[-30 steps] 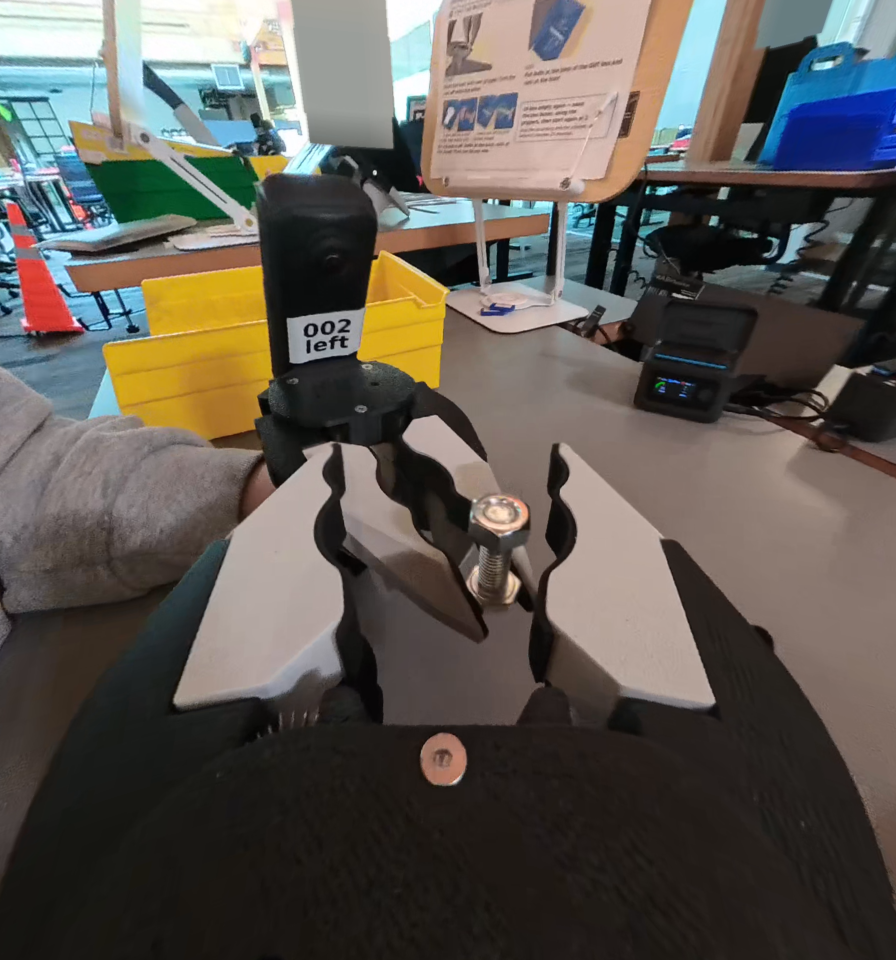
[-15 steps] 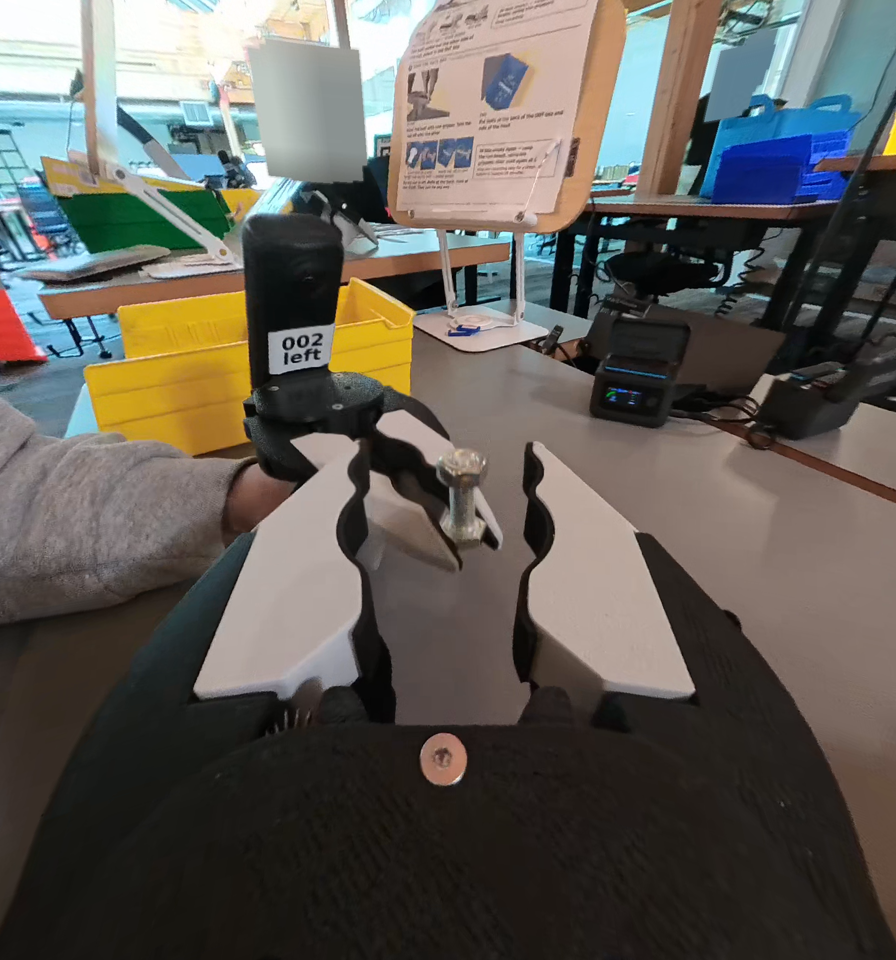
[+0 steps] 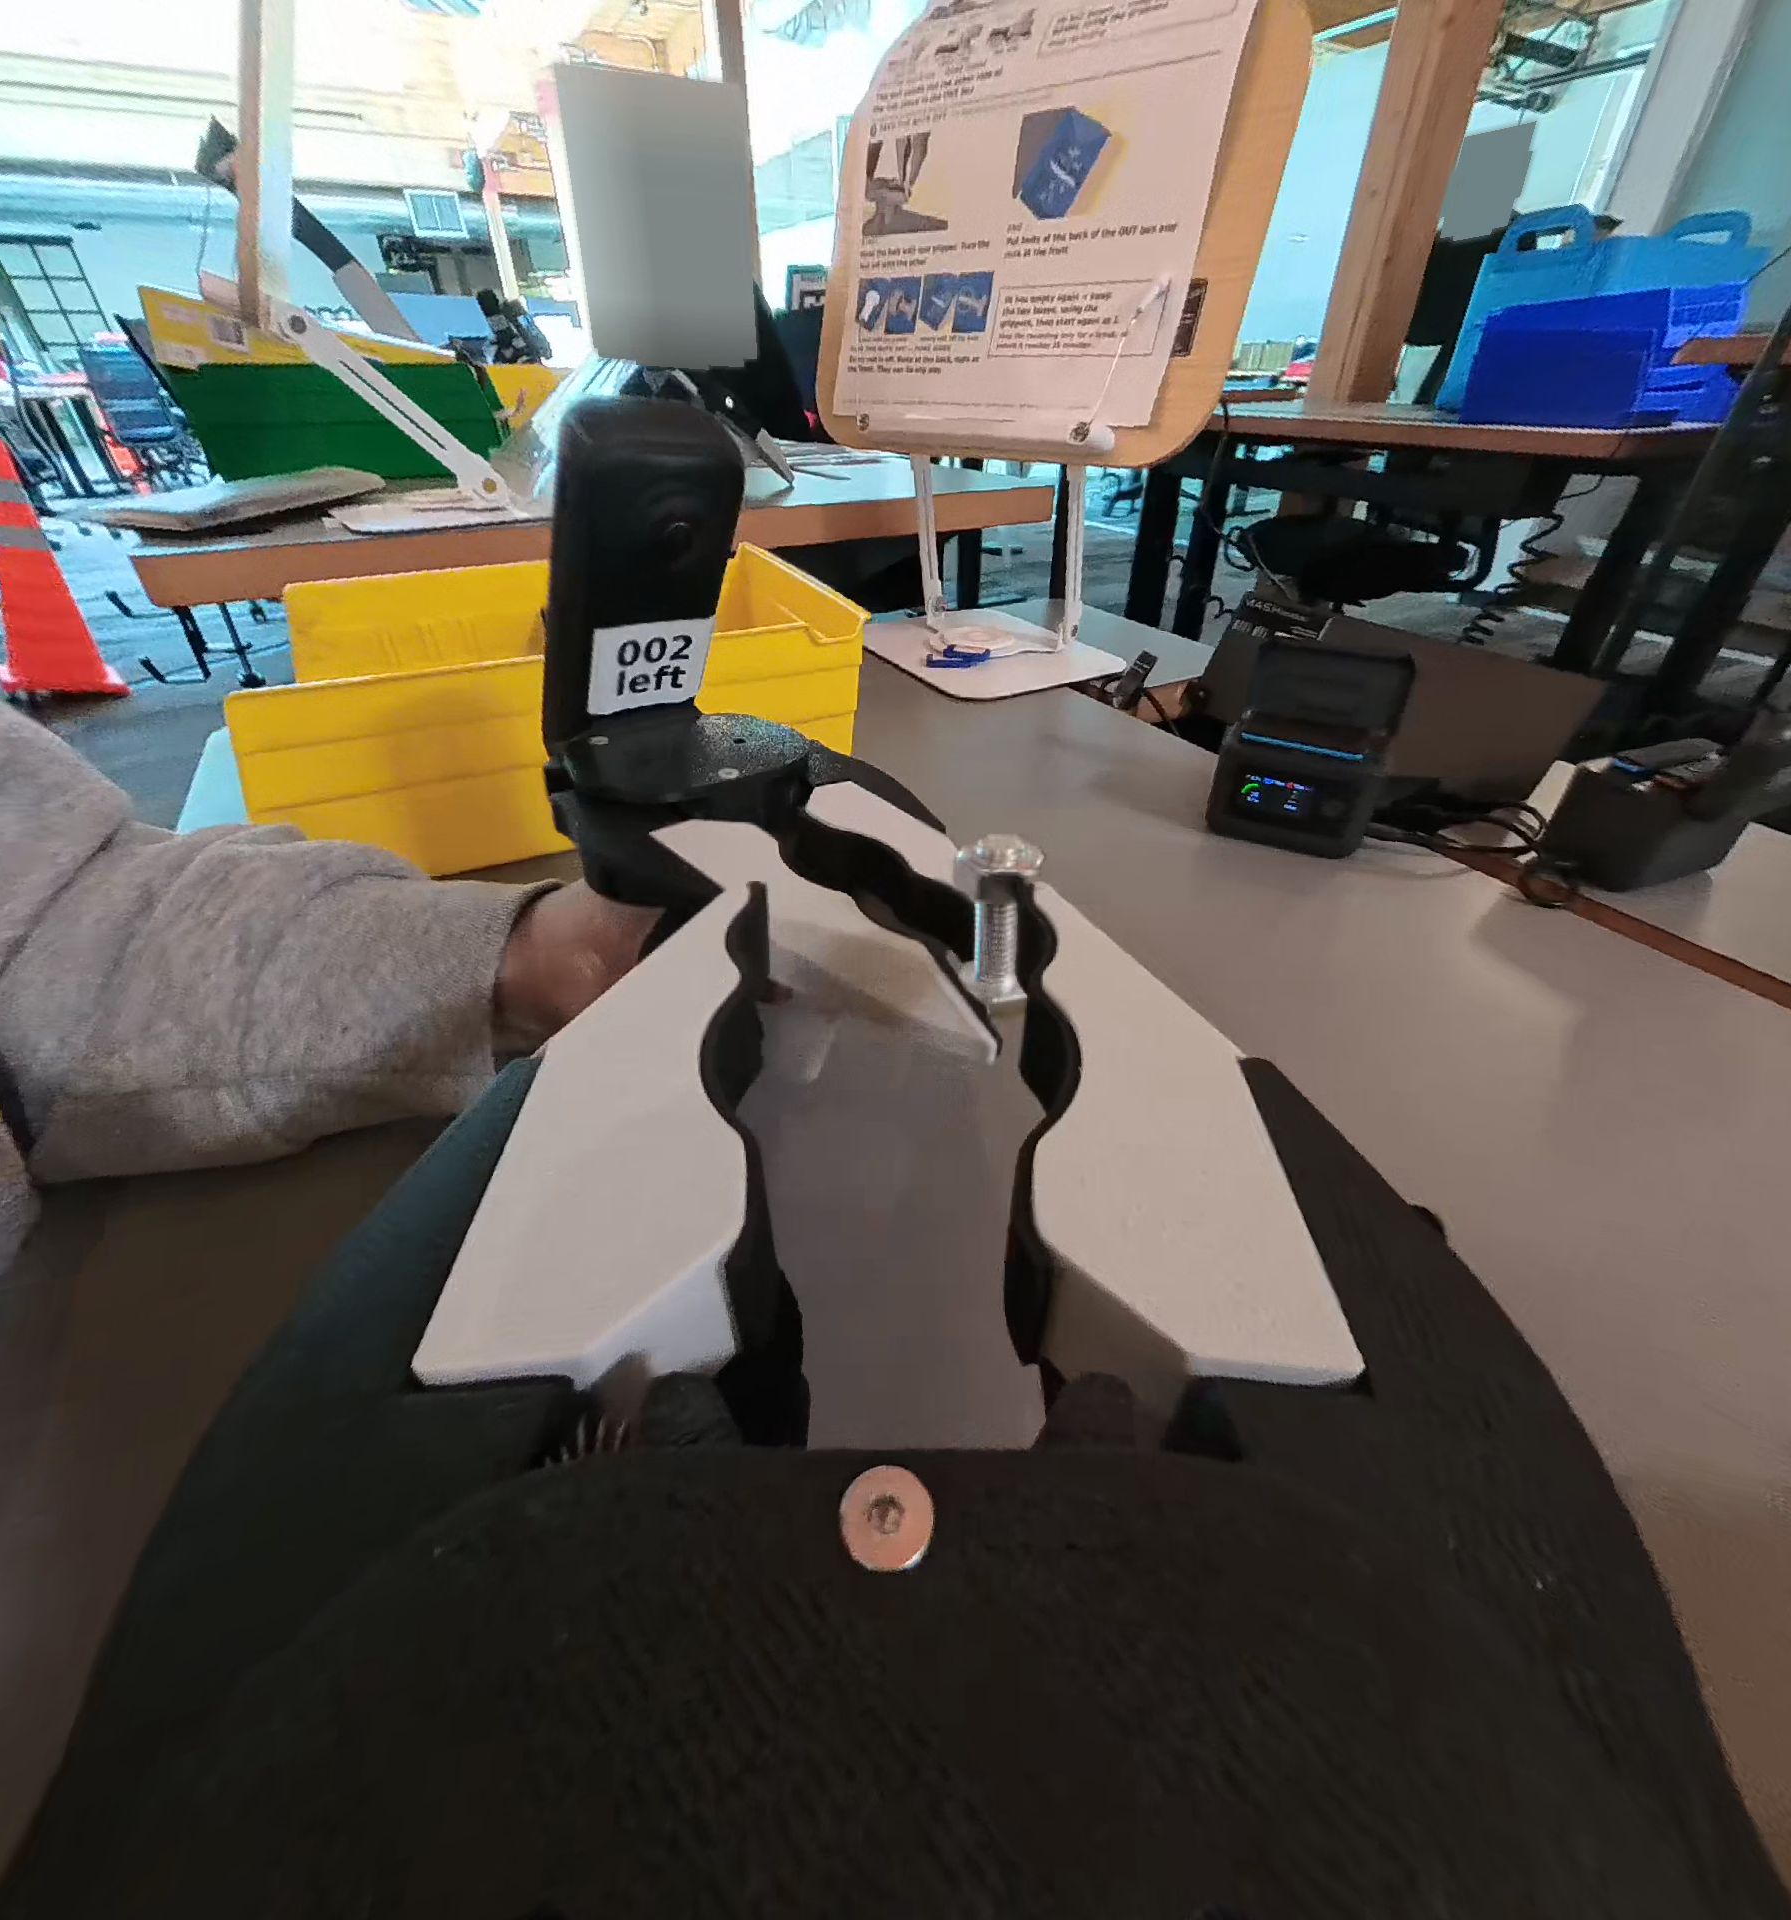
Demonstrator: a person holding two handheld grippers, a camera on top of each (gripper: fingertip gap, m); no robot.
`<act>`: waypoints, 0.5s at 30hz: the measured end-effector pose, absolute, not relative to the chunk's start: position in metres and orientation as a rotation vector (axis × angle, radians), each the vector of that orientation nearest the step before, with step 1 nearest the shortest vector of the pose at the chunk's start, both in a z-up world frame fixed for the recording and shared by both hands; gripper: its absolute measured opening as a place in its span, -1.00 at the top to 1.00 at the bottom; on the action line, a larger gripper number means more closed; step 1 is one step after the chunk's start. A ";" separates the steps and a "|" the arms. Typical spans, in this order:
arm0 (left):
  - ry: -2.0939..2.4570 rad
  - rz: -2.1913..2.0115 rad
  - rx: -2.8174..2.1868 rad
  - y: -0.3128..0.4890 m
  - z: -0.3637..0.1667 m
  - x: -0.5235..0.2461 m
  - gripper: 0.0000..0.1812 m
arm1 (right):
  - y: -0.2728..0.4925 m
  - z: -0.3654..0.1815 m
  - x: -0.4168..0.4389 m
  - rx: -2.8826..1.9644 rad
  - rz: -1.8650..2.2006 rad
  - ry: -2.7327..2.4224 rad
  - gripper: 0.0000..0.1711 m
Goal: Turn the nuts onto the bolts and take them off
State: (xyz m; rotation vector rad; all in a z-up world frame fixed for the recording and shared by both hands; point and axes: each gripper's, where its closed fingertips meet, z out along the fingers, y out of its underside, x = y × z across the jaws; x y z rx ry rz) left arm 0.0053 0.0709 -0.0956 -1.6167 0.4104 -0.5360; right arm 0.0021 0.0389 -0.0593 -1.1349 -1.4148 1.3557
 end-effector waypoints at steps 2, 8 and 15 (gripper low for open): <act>0.423 -0.548 -1.608 0.069 -0.095 0.007 0.83 | 0.044 -0.054 0.004 -1.149 1.366 -1.370 0.43; 0.561 -0.639 -1.587 0.059 -0.096 0.033 0.83 | 0.036 -0.058 -0.012 -1.130 1.330 -1.427 0.36; 0.514 -0.594 -1.619 0.064 -0.099 0.022 0.83 | 0.029 -0.065 -0.013 -1.139 1.336 -1.467 0.34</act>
